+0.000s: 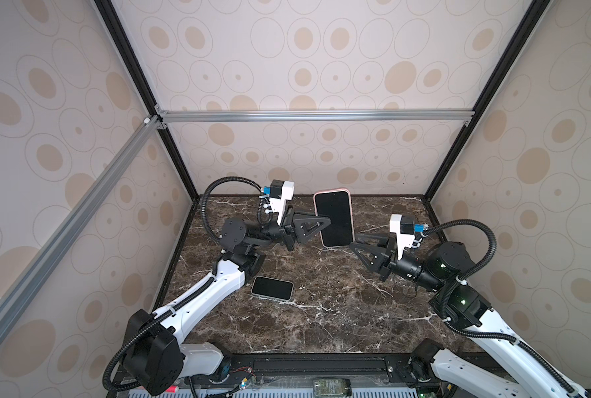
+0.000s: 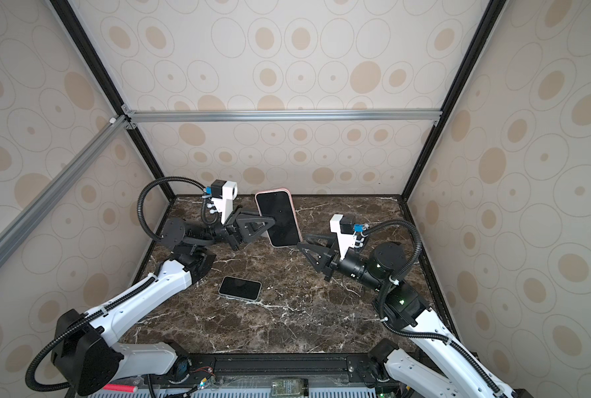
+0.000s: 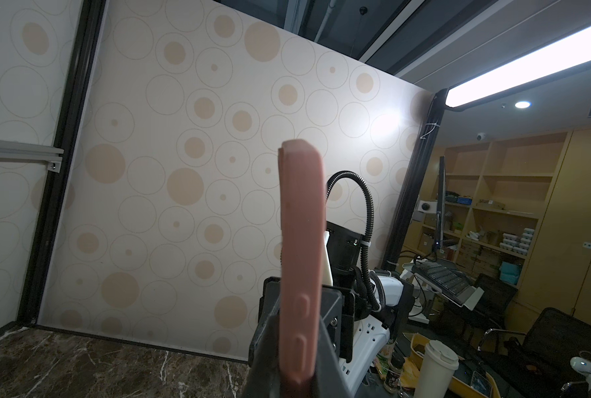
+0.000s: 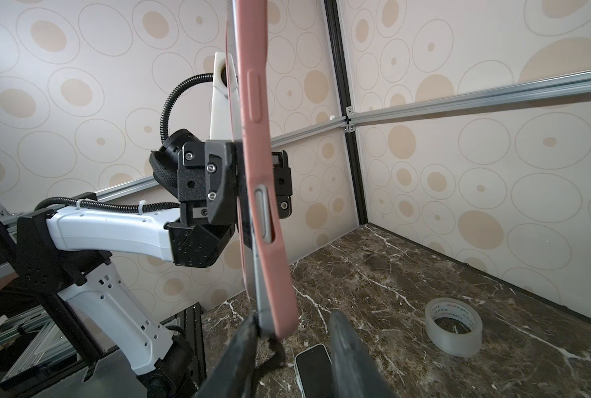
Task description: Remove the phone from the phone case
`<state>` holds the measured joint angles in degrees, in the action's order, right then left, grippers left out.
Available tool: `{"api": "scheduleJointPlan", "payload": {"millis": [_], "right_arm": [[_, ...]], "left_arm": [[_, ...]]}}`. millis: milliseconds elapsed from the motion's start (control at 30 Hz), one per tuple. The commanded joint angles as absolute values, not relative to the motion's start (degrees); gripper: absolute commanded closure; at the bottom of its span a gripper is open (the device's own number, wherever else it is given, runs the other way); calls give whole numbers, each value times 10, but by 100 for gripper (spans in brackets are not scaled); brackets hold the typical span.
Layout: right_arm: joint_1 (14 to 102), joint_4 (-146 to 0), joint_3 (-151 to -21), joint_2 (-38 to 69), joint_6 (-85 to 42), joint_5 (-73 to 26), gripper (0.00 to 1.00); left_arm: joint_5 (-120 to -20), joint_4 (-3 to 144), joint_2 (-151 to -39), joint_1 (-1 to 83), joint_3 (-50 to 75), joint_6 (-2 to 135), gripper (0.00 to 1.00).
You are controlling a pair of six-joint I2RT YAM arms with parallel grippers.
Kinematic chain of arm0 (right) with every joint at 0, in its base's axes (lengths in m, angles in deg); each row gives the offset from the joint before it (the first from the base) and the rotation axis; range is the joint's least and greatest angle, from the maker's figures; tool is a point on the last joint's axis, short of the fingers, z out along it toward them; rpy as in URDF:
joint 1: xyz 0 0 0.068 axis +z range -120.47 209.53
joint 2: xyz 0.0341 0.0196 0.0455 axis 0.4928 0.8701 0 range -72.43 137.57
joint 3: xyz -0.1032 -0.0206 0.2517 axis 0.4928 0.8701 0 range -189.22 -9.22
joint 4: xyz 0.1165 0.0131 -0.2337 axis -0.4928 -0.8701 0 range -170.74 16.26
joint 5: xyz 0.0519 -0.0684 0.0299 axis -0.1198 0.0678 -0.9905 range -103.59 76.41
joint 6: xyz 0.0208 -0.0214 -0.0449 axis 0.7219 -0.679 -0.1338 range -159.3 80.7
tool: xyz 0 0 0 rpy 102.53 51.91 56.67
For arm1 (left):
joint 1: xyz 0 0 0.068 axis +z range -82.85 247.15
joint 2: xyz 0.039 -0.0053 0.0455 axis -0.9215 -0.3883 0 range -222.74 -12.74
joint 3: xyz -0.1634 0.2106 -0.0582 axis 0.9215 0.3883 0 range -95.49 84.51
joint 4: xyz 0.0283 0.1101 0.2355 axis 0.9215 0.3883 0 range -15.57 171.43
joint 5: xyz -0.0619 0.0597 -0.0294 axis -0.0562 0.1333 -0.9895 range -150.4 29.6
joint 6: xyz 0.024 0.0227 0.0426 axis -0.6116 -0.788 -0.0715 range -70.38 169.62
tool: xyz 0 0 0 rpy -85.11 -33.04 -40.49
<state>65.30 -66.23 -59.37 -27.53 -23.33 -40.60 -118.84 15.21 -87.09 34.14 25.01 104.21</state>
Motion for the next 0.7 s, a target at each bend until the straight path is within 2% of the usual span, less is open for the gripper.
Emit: {"api": "scheduleJointPlan", "payload": {"millis": [0,133,367,667], "right_arm": [[652,-664,-605,-271,-256,-437,62],[652,-705,-612,-295,-295,-469,60],[651,-799,-626,-328,-348,-413,60],[651,-768,-627,-321,-324,-417,60]], "left_arm": [[-1209,123,-852,328,222,1043,100],[-1206,149,-842,330,220,1023,100],[-1202,153,-835,334,221,1021,100],[-1203,137,-839,334,220,1035,100]]}}
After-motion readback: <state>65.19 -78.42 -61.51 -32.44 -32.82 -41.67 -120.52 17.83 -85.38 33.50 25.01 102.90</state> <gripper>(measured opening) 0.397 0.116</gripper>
